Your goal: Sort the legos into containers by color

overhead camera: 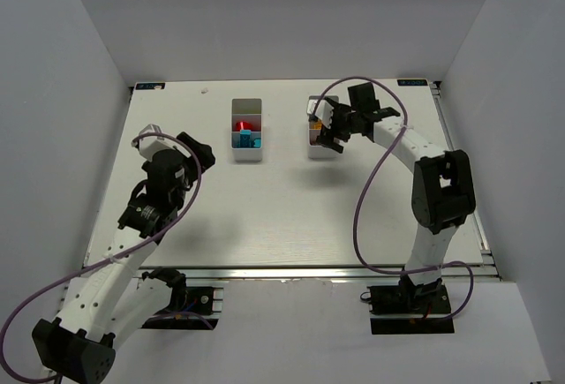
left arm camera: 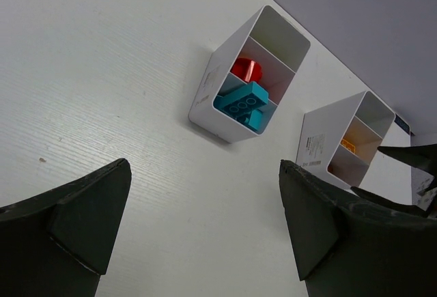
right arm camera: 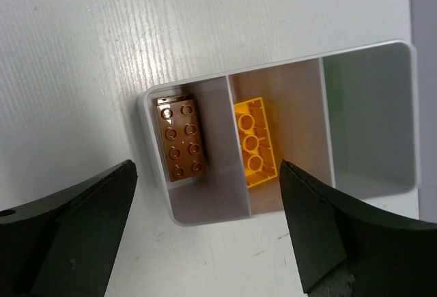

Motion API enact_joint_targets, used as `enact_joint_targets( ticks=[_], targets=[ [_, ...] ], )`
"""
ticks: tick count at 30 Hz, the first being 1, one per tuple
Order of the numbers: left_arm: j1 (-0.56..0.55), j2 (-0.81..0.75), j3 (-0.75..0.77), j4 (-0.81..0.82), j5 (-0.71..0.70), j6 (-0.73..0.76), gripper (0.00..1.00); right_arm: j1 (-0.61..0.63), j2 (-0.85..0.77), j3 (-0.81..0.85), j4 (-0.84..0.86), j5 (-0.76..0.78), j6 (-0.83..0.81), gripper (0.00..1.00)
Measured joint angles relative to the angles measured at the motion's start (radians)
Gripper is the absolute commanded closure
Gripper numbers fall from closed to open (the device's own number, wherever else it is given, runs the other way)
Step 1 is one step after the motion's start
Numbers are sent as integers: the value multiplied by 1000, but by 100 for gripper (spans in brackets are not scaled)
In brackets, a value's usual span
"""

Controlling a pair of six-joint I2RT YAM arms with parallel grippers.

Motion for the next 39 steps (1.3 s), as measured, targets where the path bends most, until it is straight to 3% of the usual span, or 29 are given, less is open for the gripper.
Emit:
enact_joint_targets(
  ticks=[5, 11, 15, 19, 23, 27, 34, 39],
  targets=[
    [0, -17, 0, 2, 2, 4, 2, 0, -114, -2, 21, 9, 105, 11],
    [0, -34, 1, 19, 27, 39, 2, -15, -258, 11, 49, 121, 441, 10],
    [0, -38, 24, 37, 81, 87, 2, -87, -290, 28, 29, 90, 646, 11],
    [2, 3, 115, 63, 222, 144, 2, -193, -332, 28, -20, 48, 802, 11],
    [3, 119, 237, 90, 389, 177, 2, -248, -383, 23, -71, 85, 879, 11],
    [3, 205, 253, 103, 524, 181, 2, -252, -449, -19, -98, 129, 883, 11],
    [3, 211, 259, 111, 597, 181, 2, -264, -601, -143, -110, 204, 911, 11],
    [3, 198, 257, 123, 611, 179, 2, -263, -608, -138, -141, 288, 1002, 11]
  ],
)
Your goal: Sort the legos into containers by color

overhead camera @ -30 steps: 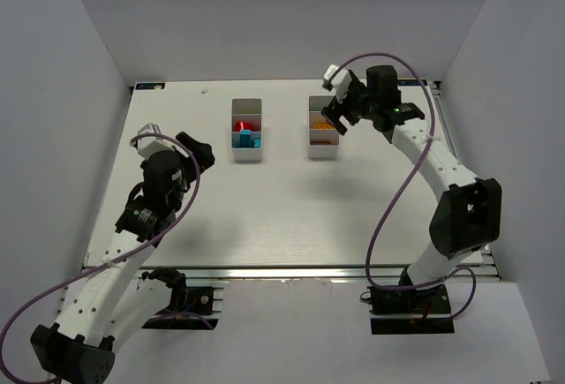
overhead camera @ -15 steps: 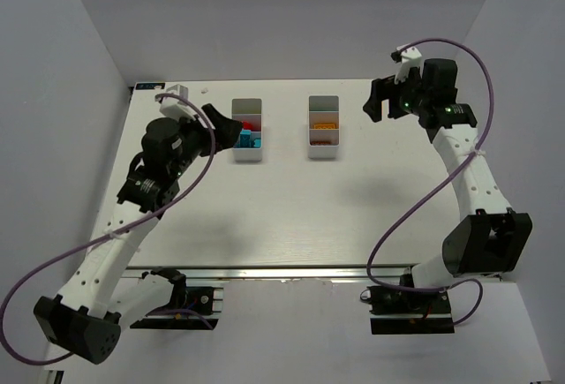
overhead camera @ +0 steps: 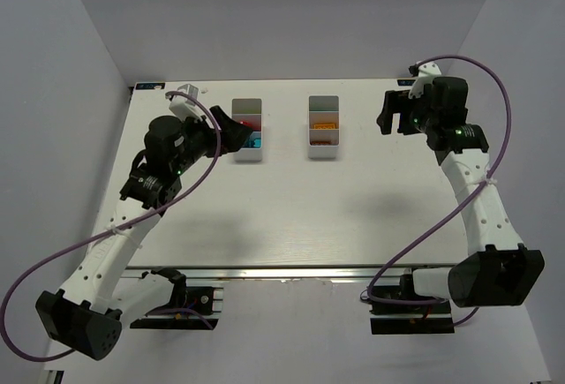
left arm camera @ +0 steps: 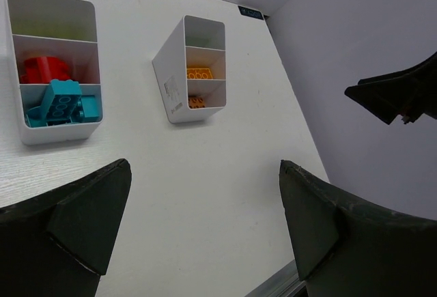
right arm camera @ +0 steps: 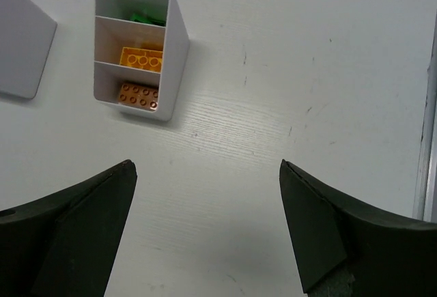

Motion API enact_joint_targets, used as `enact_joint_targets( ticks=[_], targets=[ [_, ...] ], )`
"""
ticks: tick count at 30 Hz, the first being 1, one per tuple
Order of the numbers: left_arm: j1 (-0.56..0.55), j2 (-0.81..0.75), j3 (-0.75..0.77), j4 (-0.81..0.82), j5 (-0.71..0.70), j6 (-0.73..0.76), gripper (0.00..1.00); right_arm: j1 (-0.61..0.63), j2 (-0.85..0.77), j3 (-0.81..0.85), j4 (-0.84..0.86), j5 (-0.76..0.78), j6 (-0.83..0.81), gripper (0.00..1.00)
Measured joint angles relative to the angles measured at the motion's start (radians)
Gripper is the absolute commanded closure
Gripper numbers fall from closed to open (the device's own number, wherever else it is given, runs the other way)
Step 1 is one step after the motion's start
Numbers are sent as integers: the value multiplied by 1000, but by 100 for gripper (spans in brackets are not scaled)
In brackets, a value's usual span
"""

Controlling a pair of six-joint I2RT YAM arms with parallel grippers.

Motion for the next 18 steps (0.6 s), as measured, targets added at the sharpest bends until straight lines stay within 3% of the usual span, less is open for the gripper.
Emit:
enact_joint_targets(
  ticks=[6, 18],
  targets=[
    [0, -53, -40, 10, -2, -11, 2, 0, 61, 20, -53, 64, 40, 11],
    [0, -122, -84, 6, -54, -15, 2, 0, -12, -46, 13, 8, -18, 11]
  ],
)
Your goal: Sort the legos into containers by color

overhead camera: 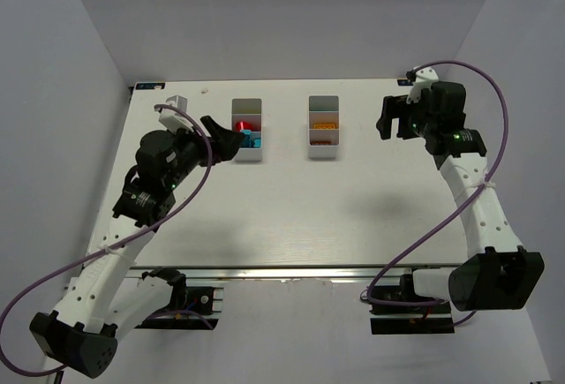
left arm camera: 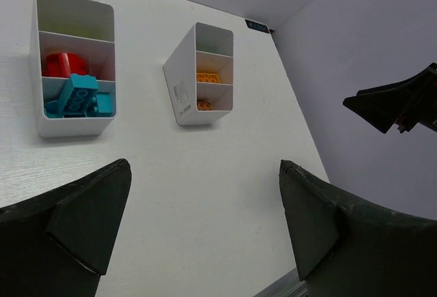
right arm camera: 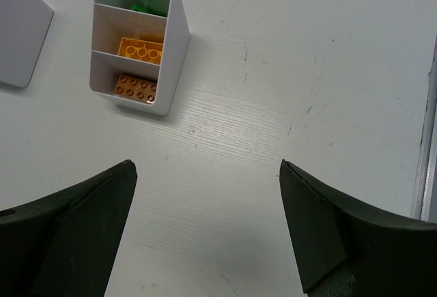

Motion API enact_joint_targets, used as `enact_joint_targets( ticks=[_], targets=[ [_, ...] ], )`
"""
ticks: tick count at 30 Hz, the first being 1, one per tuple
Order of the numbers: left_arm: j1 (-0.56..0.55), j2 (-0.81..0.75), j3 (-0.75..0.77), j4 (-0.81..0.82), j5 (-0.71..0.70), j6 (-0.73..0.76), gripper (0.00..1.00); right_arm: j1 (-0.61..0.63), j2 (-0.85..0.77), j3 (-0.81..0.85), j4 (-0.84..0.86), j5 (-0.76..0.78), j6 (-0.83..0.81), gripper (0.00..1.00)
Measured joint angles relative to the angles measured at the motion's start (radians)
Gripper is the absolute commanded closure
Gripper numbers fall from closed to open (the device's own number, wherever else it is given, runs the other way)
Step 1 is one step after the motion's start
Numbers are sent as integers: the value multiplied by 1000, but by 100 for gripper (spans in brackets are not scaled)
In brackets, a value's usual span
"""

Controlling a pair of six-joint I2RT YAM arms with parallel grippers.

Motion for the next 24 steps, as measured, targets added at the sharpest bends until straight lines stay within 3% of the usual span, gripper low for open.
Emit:
enact_joint_targets(
  ticks=[24],
  targets=[
    [0, -26, -14, -14, -34, -7, 2, 0, -38, -68, 29, -23, -26, 12]
  ],
)
